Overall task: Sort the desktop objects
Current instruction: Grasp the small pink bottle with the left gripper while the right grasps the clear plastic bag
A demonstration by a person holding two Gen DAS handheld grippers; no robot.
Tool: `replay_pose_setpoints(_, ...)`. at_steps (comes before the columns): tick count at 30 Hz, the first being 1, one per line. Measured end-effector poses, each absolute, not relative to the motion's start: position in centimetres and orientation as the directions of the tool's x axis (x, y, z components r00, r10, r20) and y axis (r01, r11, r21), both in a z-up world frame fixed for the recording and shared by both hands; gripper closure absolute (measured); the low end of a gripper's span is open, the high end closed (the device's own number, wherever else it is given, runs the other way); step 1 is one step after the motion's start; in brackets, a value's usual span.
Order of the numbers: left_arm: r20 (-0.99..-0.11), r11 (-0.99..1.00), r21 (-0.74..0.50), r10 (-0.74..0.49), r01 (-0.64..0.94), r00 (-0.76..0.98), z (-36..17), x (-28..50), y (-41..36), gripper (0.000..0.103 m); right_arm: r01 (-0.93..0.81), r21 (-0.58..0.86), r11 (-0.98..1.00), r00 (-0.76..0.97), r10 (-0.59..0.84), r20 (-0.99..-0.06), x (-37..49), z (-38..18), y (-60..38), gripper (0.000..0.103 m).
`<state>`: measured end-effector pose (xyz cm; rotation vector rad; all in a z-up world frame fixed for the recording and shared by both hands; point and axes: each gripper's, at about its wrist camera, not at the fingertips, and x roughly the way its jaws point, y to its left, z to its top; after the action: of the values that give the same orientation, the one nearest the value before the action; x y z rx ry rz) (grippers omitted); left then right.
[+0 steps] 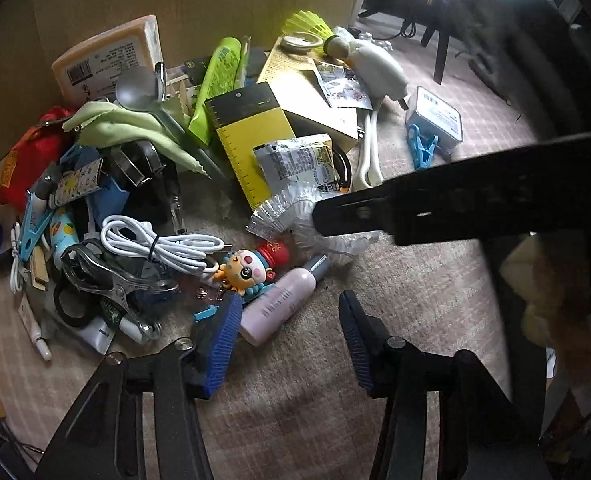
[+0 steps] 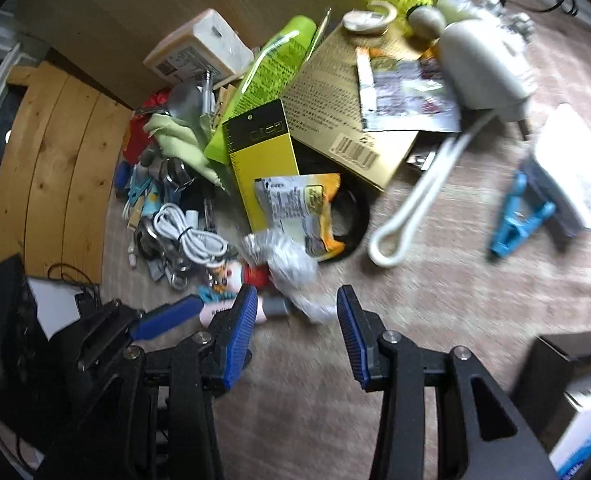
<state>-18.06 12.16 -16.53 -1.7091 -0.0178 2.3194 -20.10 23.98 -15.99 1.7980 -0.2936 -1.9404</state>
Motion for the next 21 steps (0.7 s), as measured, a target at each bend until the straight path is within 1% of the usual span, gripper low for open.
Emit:
replay_pose_setpoints(2,-0.939,-0.965,-0.169,0.22,-0.202,-0.264,-16.8,-18.1,12.2,0.068,0.195,0.46,-0.866,-0.018,-0.472,-0.881,-20.5,-16.5,23.5,0.062)
replay_pose_setpoints(7,-0.942,-0.959,-0.176,0.23,-0.223,-0.246,-17.4,-17.9,12.9,0.071,0.2,0.442,-0.874,0.0,-0.452,-0.892,-21.0,-17.7,22.5,0.062)
replay_pose_setpoints(8,-0.942,-0.958,-0.178,0.232,-0.225,-0.243,-17.5,-17.8,13.1,0.073,0.202,0.438,-0.876,0.001,-0.447,-0.894,-21.0,-17.8,22.5,0.063)
replay_pose_setpoints(9,-0.942,-0.957,-0.18,0.233,-0.226,-0.24,-17.6,-17.8,13.2,0.076,0.204,0.435,-0.877,0.002,-0.444,-0.896,-21.0,-18.0,22.5,0.066)
replay_pose_setpoints(10,-0.943,-0.957,-0.18,0.233,-0.226,-0.237,-17.8,-17.9,13.4,0.076,0.209,0.436,-0.876,0.007,-0.444,-0.896,-20.9,-18.2,22.5,0.072)
replay_pose_setpoints(11,-0.945,-0.958,-0.178,0.23,-0.225,-0.233,-17.9,-17.9,13.6,0.078,0.21,0.436,-0.875,0.011,-0.444,-0.896,-20.8,-18.4,22.6,0.076)
replay_pose_setpoints(12,-0.946,-0.959,-0.176,0.227,-0.224,-0.23,-18.1,-17.9,13.7,0.081,0.21,0.438,-0.874,0.012,-0.446,-0.895,-20.8,-18.5,22.7,0.079)
replay_pose_setpoints(16,-0.953,-0.96,-0.165,0.214,-0.226,-0.214,-18.7,-17.7,14.6,0.083,0.205,0.451,-0.869,0.006,-0.46,-0.888,-20.2,-18.5,23.5,0.084)
replay_pose_setpoints(21,-0.956,-0.965,-0.146,0.194,-0.219,-0.219,-19.3,-16.8,15.2,0.084,0.2,0.462,-0.864,0.004,-0.471,-0.882,-18.9,-18.2,25.4,0.087)
